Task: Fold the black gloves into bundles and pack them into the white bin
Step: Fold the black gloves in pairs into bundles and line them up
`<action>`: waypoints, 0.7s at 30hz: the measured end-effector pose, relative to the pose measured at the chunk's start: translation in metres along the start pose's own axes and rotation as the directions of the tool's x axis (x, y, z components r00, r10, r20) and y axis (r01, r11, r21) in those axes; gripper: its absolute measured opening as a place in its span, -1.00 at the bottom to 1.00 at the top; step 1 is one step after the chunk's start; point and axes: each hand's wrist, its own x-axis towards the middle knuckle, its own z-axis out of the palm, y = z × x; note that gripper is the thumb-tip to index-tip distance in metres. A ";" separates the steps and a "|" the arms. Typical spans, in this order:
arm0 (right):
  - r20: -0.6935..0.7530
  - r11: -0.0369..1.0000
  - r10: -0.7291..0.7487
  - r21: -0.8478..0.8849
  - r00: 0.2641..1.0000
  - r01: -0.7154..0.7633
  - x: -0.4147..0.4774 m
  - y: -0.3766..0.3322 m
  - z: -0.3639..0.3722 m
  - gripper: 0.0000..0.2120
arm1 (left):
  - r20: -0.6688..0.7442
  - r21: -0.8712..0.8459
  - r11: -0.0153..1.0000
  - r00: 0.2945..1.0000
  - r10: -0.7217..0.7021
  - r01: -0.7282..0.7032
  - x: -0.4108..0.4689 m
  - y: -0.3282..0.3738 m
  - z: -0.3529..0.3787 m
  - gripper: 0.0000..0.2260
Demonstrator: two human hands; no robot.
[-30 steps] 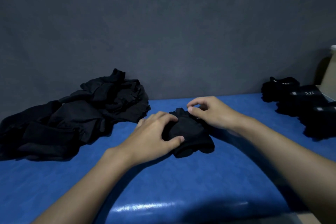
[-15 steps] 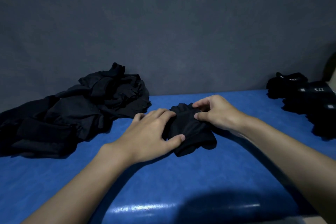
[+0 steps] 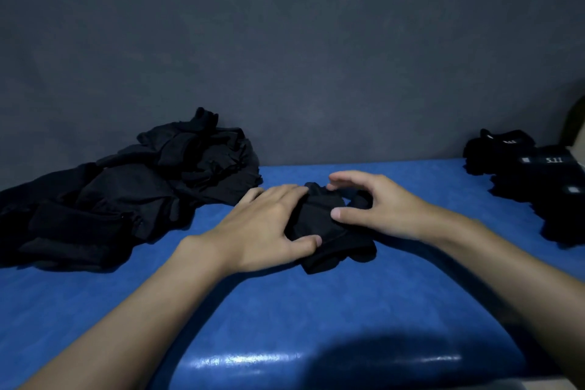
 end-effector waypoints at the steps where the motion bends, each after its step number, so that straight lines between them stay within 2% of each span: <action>1: 0.048 0.998 0.012 -0.070 0.999 -0.008 -0.001 0.000 0.000 -0.42 | 0.019 -0.004 1.000 1.000 -0.007 0.007 0.001 -0.001 -0.001 -0.16; 4: 0.117 0.914 0.050 -0.406 0.992 0.002 -0.003 -0.003 -0.004 -0.36 | 0.069 -0.004 1.000 0.997 -0.019 0.019 0.002 -0.005 -0.003 -0.14; 7: 0.142 0.854 0.081 -0.520 0.987 0.005 -0.004 -0.007 -0.006 -0.34 | 0.082 0.017 1.000 0.996 -0.019 0.017 0.004 -0.006 -0.001 -0.06; 11: 0.124 0.838 0.093 -0.546 0.988 -0.010 -0.003 -0.003 -0.007 -0.33 | -0.061 -0.016 1.000 0.998 0.018 -0.019 0.003 -0.005 -0.003 -0.13; 13: 0.114 0.852 0.076 -0.524 0.991 -0.005 -0.003 0.000 -0.009 -0.36 | -0.082 -0.027 0.999 0.996 0.031 -0.033 0.004 -0.002 -0.004 -0.17; 17: 0.029 0.940 -0.018 -0.339 0.999 0.026 -0.004 0.001 -0.008 -0.35 | -0.003 -0.003 1.000 1.000 0.021 -0.021 0.005 -0.001 -0.001 -0.14; 19: 0.062 0.964 -0.005 -0.265 0.998 0.021 -0.007 -0.001 -0.009 -0.32 | 0.029 0.028 1.000 0.999 0.014 -0.014 0.004 -0.001 -0.002 -0.11; 21: 0.139 0.955 0.062 -0.297 0.988 -0.018 -0.009 -0.003 -0.010 -0.27 | 0.052 0.053 0.999 0.999 0.006 -0.009 0.003 0.000 -0.004 -0.09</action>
